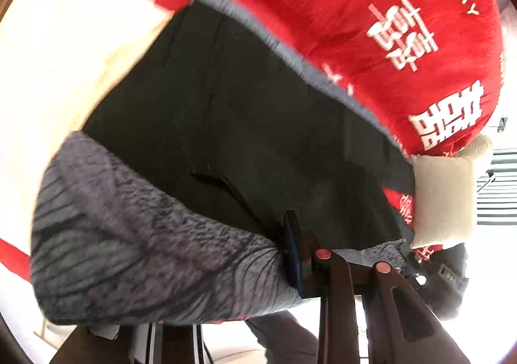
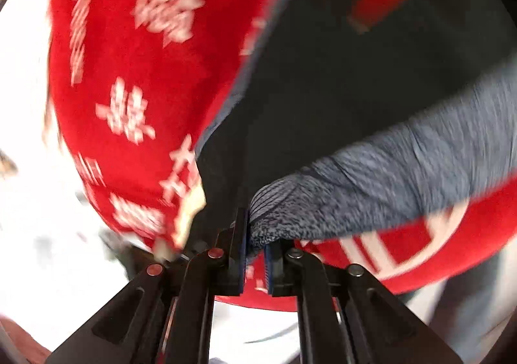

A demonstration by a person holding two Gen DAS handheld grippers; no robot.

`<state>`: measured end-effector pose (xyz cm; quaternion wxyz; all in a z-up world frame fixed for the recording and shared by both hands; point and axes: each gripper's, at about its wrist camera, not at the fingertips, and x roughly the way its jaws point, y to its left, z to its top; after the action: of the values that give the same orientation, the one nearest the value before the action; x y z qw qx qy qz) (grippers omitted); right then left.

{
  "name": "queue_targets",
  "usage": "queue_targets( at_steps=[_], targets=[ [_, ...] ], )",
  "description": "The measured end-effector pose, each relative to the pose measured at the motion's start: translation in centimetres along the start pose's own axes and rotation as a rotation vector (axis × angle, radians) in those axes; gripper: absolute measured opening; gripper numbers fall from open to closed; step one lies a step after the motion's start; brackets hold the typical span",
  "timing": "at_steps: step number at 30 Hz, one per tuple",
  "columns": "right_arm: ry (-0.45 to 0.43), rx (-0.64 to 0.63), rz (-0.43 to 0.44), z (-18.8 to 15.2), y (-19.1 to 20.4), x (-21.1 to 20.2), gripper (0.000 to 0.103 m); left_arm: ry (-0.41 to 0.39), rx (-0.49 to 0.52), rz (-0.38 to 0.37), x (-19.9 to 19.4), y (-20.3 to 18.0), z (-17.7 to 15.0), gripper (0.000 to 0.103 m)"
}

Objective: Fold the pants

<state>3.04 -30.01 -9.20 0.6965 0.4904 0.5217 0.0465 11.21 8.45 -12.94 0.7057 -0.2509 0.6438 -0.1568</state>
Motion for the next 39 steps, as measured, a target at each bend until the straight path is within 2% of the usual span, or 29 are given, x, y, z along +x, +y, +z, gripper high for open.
queue_targets(
  at_steps=[4,9,13,16,18,22,24,25,26,27,28,29,31,34,36,37,39],
  targets=[
    [0.063,-0.131,-0.04,5.2,4.0,0.9,0.009,-0.053,0.022,0.004,-0.2,-2.0,3.7,0.032],
    [0.174,-0.227,-0.088,13.6,6.3,5.2,0.009,-0.122,-0.003,0.048,2.1,-2.9,9.2,0.032],
    [0.287,-0.221,-0.161,20.0,5.5,10.5,0.009,-0.153,-0.015,0.108,5.7,-2.6,14.2,0.032],
    [0.336,-0.225,-0.226,23.0,3.7,14.1,0.01,-0.153,-0.008,0.175,9.0,-2.3,17.0,0.032],
    [0.353,-0.194,-0.238,24.2,2.2,16.1,0.011,-0.146,0.001,0.21,10.5,-2.1,18.0,0.033],
    [0.376,-0.058,-0.163,25.6,-0.5,17.2,0.011,-0.135,0.016,0.218,9.3,-2.8,17.7,0.039],
    [0.396,-0.076,-0.154,25.5,0.1,16.8,0.014,-0.156,0.041,0.248,7.2,-3.4,16.9,0.056],
    [0.399,-0.096,-0.162,25.4,0.5,16.6,0.02,-0.175,0.052,0.288,6.1,-3.6,16.7,0.066],
    [0.396,-0.121,-0.175,25.4,1.1,16.2,0.036,-0.198,0.058,0.333,5.2,-3.7,16.7,0.083],
    [0.37,-0.145,-0.174,25.4,1.8,15.4,0.047,-0.236,0.071,0.366,4.0,-3.9,16.4,0.085],
    [0.346,-0.161,-0.168,25.4,2.6,14.9,0.066,-0.247,0.084,0.38,3.4,-4.2,16.2,0.085],
    [0.303,-0.196,-0.158,25.3,3.8,13.8,0.074,-0.247,0.091,0.399,3.0,-4.4,16.0,0.085],
    [0.262,-0.265,-0.147,24.6,5.6,11.9,0.074,-0.23,0.098,0.401,3.3,-4.6,15.8,0.085],
    [0.312,-0.343,-0.156,22.6,6.6,12.0,0.074,-0.163,0.131,0.415,6.6,-5.2,15.4,0.085],
    [0.385,-0.402,-0.245,20.7,5.7,13.6,0.074,-0.12,0.17,0.445,9.9,-5.7,15.3,0.085],
    [0.403,-0.417,-0.293,20.5,5.4,14.6,0.074,-0.105,0.182,0.493,11.4,-5.8,15.2,0.085],
    [0.407,-0.45,-0.427,20.7,3.1,15.4,0.066,-0.114,0.231,0.601,13.3,-6.6,14.7,0.087]
  ],
)
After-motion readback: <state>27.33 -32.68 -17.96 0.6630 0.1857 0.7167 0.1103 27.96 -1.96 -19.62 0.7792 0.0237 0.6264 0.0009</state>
